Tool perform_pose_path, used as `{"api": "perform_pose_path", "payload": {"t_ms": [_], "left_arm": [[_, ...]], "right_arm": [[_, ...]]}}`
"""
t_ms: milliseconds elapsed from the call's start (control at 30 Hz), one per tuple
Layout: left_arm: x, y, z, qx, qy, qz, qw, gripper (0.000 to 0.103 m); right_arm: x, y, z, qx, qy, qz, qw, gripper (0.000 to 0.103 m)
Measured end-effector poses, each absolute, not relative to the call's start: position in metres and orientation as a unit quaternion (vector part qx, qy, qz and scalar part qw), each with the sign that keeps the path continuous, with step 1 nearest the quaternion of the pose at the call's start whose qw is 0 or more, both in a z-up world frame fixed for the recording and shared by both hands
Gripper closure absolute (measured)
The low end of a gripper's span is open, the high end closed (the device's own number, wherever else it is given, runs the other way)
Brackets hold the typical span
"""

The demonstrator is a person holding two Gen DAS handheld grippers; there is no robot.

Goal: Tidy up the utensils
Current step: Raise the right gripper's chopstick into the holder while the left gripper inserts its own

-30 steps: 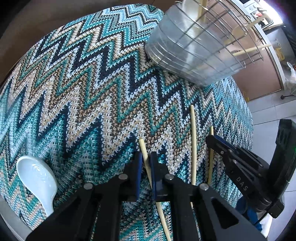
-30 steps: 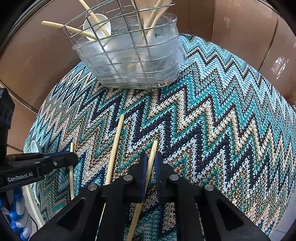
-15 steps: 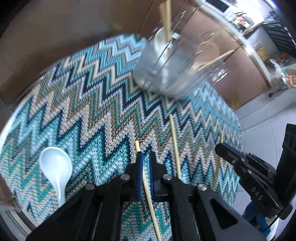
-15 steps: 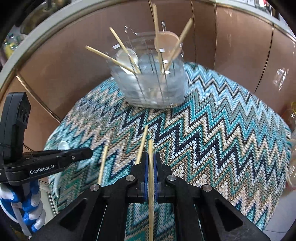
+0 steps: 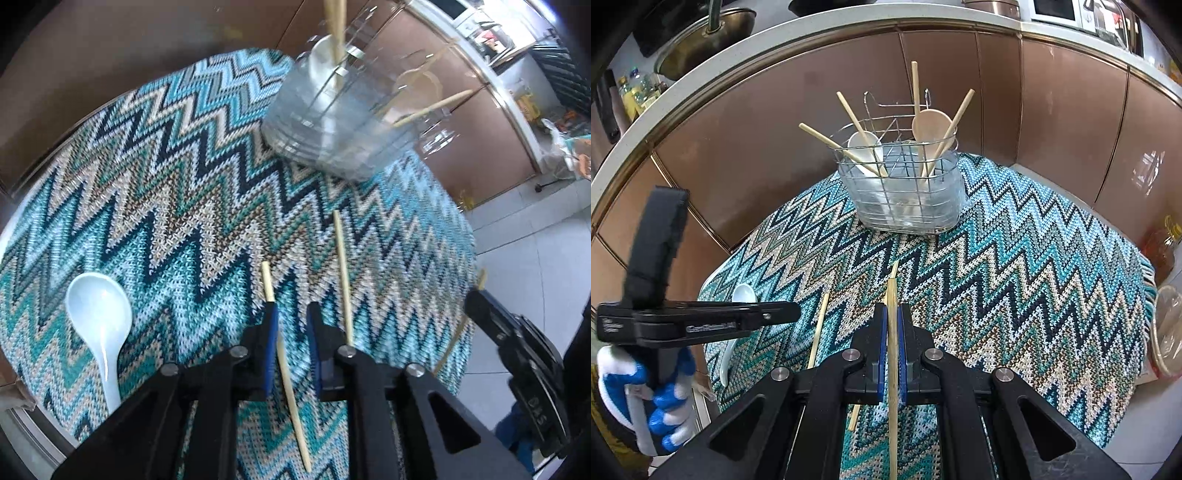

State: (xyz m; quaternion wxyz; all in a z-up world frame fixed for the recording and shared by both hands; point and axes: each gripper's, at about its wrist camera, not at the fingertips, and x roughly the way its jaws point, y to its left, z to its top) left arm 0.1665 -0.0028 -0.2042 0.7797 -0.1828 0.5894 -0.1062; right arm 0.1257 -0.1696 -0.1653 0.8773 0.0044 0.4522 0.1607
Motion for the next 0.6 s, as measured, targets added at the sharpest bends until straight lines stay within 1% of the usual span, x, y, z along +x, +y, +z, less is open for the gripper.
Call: {"api": "perform_pose_path", "payload": {"t_ms": [100,167,400,500,600], "left_arm": [[0.178,-0.004,-0.220,-0.185,0.606,-0.099,0.767,0.087],[0.182,-0.006,-0.227,-0.179,0.603,-0.096,0.771,0.087],[0.196,-0.019,-0.247,-0.158,0.632,-0.080,0.754,0.088],[0.196,-0.023,-0.250,-0.159,0.633,-0.077,0.754,0.089],[0.191,-0.025,-0.250,-0.148,0.623,-0.074,0.765,0.096]], "right_arm": [[0.130,-0.172,-0.171,0.010,0.453,0.164,0.876,0.098],[0.133,-0.172,-0.174,0.013,0.453,0.167,0.875,0.098],[0.143,-0.171,-0.184,0.021,0.456,0.180,0.871,0.098],[0.146,-0.172,-0.187,0.025,0.458,0.183,0.870,0.098],[0.145,-0.174,-0.187,0.029,0.457,0.182,0.870,0.098]]}}
